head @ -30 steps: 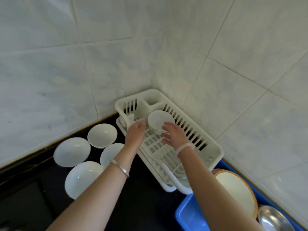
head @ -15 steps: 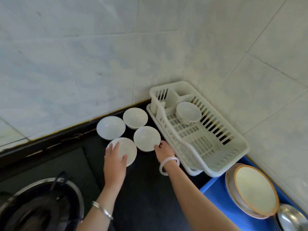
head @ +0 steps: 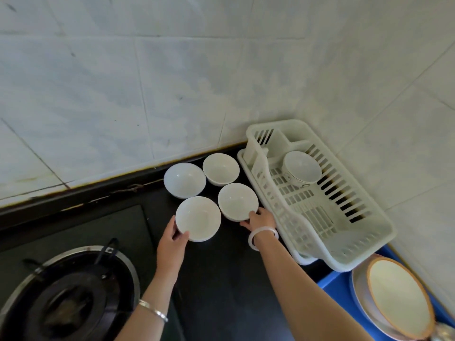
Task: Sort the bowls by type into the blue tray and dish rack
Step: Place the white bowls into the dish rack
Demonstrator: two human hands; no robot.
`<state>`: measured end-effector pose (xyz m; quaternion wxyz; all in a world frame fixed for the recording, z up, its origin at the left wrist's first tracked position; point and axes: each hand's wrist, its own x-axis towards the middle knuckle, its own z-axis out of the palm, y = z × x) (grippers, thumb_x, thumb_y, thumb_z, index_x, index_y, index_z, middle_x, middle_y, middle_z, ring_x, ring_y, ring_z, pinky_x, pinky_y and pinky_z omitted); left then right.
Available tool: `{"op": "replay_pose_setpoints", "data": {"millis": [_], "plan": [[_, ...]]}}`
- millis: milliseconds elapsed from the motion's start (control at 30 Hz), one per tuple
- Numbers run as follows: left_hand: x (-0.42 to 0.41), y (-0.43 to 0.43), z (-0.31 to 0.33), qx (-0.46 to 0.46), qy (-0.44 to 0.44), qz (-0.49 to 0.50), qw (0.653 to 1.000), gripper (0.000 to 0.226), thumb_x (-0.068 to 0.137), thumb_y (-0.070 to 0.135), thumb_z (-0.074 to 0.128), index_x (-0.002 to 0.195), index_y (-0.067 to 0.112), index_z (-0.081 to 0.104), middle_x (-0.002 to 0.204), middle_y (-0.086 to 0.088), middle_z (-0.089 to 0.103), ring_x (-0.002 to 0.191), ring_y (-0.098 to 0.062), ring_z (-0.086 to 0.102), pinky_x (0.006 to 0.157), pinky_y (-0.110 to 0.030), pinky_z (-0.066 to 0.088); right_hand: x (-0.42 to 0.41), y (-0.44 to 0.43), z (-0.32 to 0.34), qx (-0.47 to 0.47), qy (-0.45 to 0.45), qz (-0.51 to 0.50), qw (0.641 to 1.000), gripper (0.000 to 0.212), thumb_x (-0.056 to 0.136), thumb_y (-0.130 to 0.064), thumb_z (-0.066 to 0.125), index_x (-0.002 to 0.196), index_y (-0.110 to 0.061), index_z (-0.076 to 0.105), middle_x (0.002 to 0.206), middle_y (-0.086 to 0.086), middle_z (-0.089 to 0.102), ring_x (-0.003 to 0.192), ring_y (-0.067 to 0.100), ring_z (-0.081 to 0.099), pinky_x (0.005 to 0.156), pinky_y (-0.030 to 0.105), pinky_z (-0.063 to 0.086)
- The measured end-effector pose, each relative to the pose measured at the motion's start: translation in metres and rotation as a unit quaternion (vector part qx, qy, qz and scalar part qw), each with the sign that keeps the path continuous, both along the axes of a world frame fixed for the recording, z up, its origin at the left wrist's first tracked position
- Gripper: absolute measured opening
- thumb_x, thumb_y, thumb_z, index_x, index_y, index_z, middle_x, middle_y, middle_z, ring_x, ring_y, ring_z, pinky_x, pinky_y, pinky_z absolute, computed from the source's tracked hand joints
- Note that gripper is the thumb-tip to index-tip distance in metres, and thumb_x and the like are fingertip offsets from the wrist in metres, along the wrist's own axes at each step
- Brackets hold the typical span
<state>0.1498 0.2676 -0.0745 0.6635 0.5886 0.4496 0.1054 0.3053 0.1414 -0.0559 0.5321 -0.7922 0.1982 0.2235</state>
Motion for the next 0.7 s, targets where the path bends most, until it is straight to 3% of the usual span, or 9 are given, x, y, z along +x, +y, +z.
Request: {"op": "replay_pose_setpoints", "data": {"millis": [167, 300, 367, 433, 533, 700], "plan": [[-0.003, 0.006, -0.004, -0.05, -0.031, 0.014, 0.998, 0.061, 0.086, 0.004, 0.059, 0.141, 0.022, 0.039, 0.14, -0.001, 0.05, 0.123, -0.011, 0.045, 0.1, -0.031, 0.035, -0.004, -0.001, 0.025, 0.057, -0.038, 0.01, 0.998, 0.038, 0.087, 0.003, 0.048, 0.121, -0.009, 0.058, 0.104, 0.007, 0.062, 0.065, 0.013, 0.063, 0.06, 0.026, 0.059], [-0.003, 0.009, -0.006, -0.082, -0.042, 0.019, 0.996, 0.059, 0.086, 0.003, 0.06, 0.138, 0.022, 0.043, 0.138, -0.001, 0.051, 0.12, -0.01, 0.047, 0.105, -0.034, 0.037, -0.013, 0.008, 0.044, 0.054, -0.049, 0.087, 0.994, 0.026, 0.086, -0.001, 0.052, 0.105, -0.012, 0.065, 0.087, 0.004, 0.07, 0.066, 0.014, 0.07, 0.056, 0.021, 0.057], [-0.003, 0.013, -0.007, -0.113, -0.048, 0.021, 0.992, 0.057, 0.086, 0.003, 0.059, 0.138, 0.021, 0.044, 0.139, -0.003, 0.05, 0.127, -0.017, 0.046, 0.11, -0.041, 0.035, -0.021, 0.015, 0.046, 0.037, -0.054, 0.11, 0.992, 0.019, 0.085, -0.001, 0.053, 0.091, -0.012, 0.068, 0.089, 0.01, 0.071, 0.068, 0.016, 0.071, 0.066, 0.03, 0.061], [-0.003, 0.017, -0.005, -0.139, -0.052, 0.026, 0.989, 0.052, 0.088, 0.008, 0.058, 0.138, 0.019, 0.045, 0.138, -0.004, 0.051, 0.126, -0.019, 0.047, 0.108, -0.039, 0.037, -0.029, 0.022, 0.047, 0.015, -0.059, 0.125, 0.99, 0.02, 0.085, -0.003, 0.057, 0.077, -0.018, 0.067, 0.085, 0.007, 0.071, 0.069, 0.018, 0.071, 0.073, 0.038, 0.06], [-0.002, 0.02, 0.0, -0.166, -0.046, 0.049, 0.984, 0.043, 0.092, 0.02, 0.054, 0.135, 0.016, 0.047, 0.133, -0.008, 0.053, 0.117, -0.019, 0.052, 0.101, -0.034, 0.041, -0.036, 0.03, 0.047, -0.036, -0.07, 0.145, 0.986, 0.026, 0.084, -0.007, 0.06, 0.065, -0.026, 0.062, 0.072, -0.001, 0.069, 0.067, 0.016, 0.071, 0.073, 0.034, 0.06], [0.001, 0.02, 0.004, -0.163, -0.044, 0.067, 0.983, 0.042, 0.094, 0.027, 0.051, 0.134, 0.014, 0.048, 0.135, -0.009, 0.051, 0.126, -0.026, 0.048, 0.105, -0.039, 0.039, -0.045, 0.04, 0.049, -0.103, -0.073, 0.179, 0.976, 0.028, 0.083, -0.011, 0.06, 0.06, -0.026, 0.058, 0.074, 0.008, 0.072, 0.073, 0.019, 0.071, 0.065, 0.026, 0.055]]}}
